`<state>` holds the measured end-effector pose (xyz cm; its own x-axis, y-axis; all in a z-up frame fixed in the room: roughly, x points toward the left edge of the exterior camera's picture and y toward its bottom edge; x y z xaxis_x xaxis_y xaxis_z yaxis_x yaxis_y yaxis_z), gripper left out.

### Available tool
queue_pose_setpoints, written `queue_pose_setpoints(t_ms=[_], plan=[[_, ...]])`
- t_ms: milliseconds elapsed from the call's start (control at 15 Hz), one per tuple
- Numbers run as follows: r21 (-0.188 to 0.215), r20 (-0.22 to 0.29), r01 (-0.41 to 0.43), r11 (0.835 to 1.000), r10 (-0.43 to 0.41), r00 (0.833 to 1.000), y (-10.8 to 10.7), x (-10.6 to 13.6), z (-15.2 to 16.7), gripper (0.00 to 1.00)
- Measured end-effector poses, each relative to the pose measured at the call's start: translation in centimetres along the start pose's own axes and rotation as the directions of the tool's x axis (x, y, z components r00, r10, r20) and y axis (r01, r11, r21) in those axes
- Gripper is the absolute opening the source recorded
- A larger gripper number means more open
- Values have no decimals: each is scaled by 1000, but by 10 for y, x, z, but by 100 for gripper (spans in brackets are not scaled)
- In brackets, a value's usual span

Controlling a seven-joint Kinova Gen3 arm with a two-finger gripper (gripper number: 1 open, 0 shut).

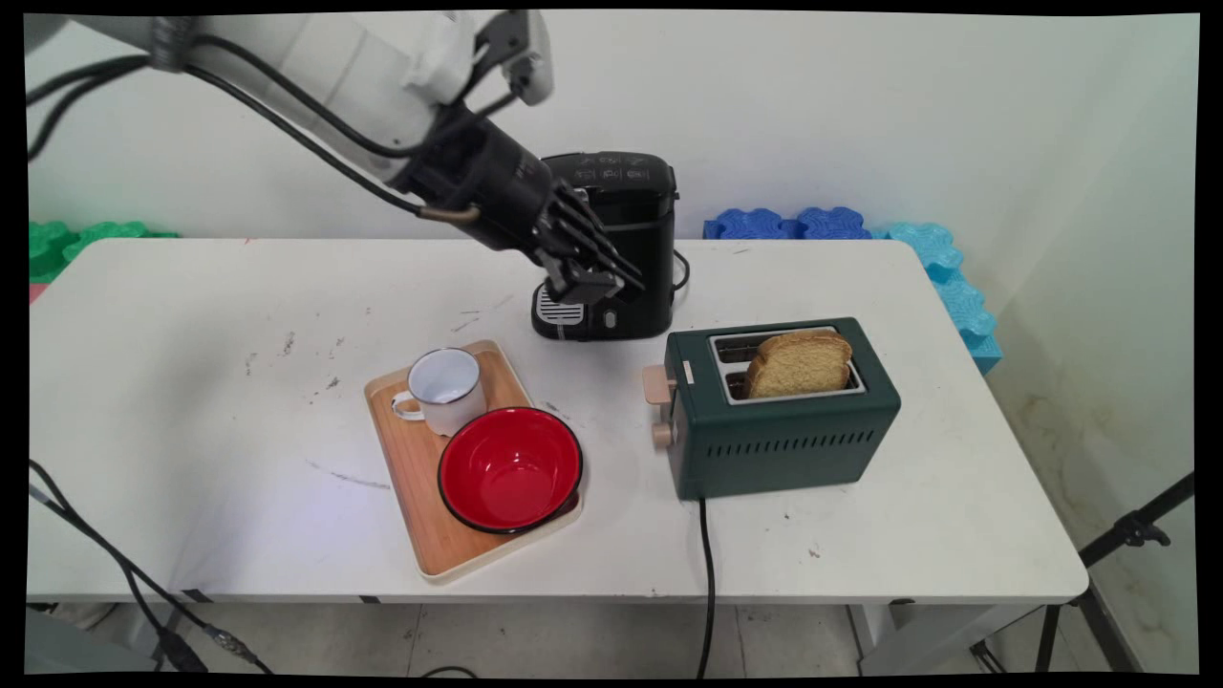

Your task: Press the toaster switch

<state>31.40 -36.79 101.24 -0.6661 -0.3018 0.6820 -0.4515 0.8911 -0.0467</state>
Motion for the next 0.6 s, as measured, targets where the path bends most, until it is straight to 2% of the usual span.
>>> queue_pose_setpoints(t_ms=[600], plan=[[-36,61,-24,999,27,998,-2,-2,39,0]])
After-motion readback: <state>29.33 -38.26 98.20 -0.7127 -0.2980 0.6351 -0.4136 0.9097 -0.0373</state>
